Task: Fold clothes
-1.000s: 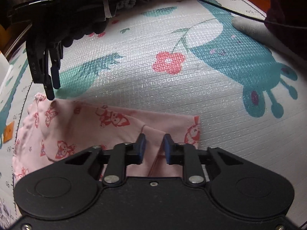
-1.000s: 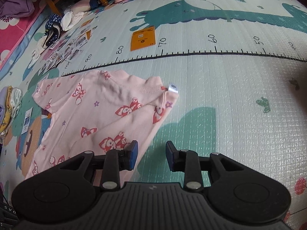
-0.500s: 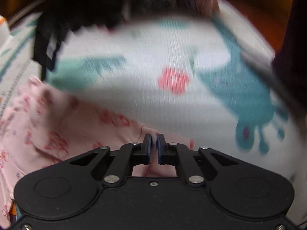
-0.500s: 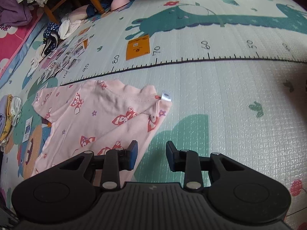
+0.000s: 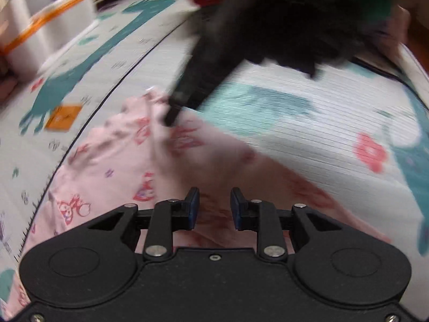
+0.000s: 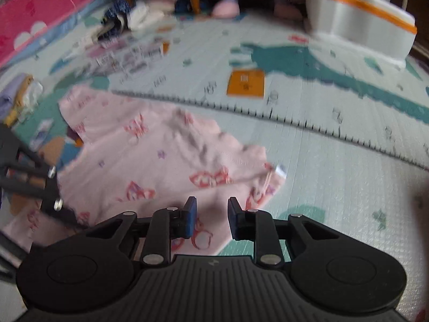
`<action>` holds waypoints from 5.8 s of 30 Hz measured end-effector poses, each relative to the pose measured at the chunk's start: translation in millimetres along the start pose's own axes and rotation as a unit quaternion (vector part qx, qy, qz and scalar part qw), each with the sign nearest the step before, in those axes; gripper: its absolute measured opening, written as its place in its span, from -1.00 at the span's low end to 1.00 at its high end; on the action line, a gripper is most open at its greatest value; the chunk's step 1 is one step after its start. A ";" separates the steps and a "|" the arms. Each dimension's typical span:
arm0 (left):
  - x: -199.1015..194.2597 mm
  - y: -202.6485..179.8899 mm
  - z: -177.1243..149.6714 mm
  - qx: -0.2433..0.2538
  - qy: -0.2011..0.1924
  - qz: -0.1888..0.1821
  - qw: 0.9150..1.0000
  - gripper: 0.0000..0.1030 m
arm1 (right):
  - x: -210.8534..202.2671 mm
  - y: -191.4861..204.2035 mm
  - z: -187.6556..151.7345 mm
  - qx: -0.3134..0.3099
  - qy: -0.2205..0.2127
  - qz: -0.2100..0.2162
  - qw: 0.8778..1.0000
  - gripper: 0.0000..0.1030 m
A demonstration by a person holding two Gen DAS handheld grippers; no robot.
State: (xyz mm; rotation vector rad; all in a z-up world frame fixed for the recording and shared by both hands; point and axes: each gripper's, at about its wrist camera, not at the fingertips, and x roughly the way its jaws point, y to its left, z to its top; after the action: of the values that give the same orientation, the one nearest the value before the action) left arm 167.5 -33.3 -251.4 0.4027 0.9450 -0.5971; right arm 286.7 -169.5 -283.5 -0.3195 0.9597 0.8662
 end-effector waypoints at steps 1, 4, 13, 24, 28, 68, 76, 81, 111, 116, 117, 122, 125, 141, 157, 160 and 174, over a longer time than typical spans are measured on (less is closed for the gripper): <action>0.3 4.0 0.3 -0.007 0.000 -0.003 1.000 -0.50 | 0.8 -0.5 -1.0 0.002 -0.004 -0.001 1.000 -0.48; 1.1 15.9 1.2 -0.029 -0.001 -0.010 1.000 -0.49 | -4.2 0.5 0.6 0.003 -0.008 0.001 1.000 -0.48; 26.3 27.9 9.7 -0.044 -0.018 -0.010 0.999 -0.42 | -1.4 -0.1 -2.2 0.015 -0.010 -0.006 1.000 -0.48; 29.0 53.7 16.4 -0.078 -0.031 -0.022 0.996 0.11 | 1.1 -17.3 -1.4 0.098 -0.011 0.022 0.995 -0.44; 18.5 57.4 -1.6 -0.087 -0.015 -0.012 0.996 0.07 | 1.9 -14.3 -0.1 0.091 -0.011 0.014 0.996 -0.44; -139.8 258.2 -264.2 -0.688 -0.117 0.101 0.709 -0.06 | 34.2 118.7 39.0 0.050 0.060 0.139 0.987 -0.09; -136.0 250.2 -272.3 -0.743 -0.155 0.091 0.645 -0.06 | 23.8 113.9 44.8 0.061 0.049 0.141 0.987 -0.09; -134.1 243.0 -280.7 -0.771 -0.188 0.091 0.602 -0.06 | 24.4 113.4 38.5 0.059 0.058 0.136 0.987 -0.09; -155.8 209.7 -184.1 -0.551 -0.208 0.171 0.790 -0.94 | 22.9 94.7 21.7 0.147 0.035 0.184 0.971 -0.08; -136.7 154.6 -126.4 -0.376 -0.188 0.176 0.890 -0.94 | 17.7 63.9 23.8 0.293 -0.022 0.241 0.925 -0.06; -127.8 143.6 -119.9 -0.348 -0.179 0.172 0.904 -0.94 | 18.5 59.6 23.6 0.319 -0.031 0.250 0.914 -0.04; -90.6 103.0 -100.2 -0.241 -0.143 0.157 0.947 -0.94 | 27.5 49.2 18.7 0.398 -0.049 0.269 0.875 0.01; -72.1 84.0 -92.6 -0.191 -0.126 0.149 0.962 -0.94 | 34.3 49.7 14.2 0.418 -0.044 0.271 0.866 0.03; -66.7 19.2 -71.4 -0.029 -0.133 0.188 0.973 -0.94 | 28.5 62.0 31.4 0.364 -0.053 0.241 0.898 -0.88; -81.3 4.8 -148.3 -0.206 -0.014 0.107 0.973 -0.20 | -63.2 24.4 43.9 0.295 -0.081 0.225 0.925 -0.89; -81.9 -6.4 -156.4 -0.224 -0.001 0.105 0.969 -0.20 | -85.1 14.1 44.7 0.290 -0.089 0.217 0.928 -0.89; -91.7 -26.2 -176.1 -0.261 0.007 0.097 0.960 -0.20 | -146.4 -19.1 23.6 0.293 -0.126 0.180 0.931 -0.89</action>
State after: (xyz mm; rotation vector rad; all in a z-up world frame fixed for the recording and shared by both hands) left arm -1.0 73.3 -269.2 0.0226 1.0212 -0.1504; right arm 273.9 -240.9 -152.7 0.4858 1.0017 0.8787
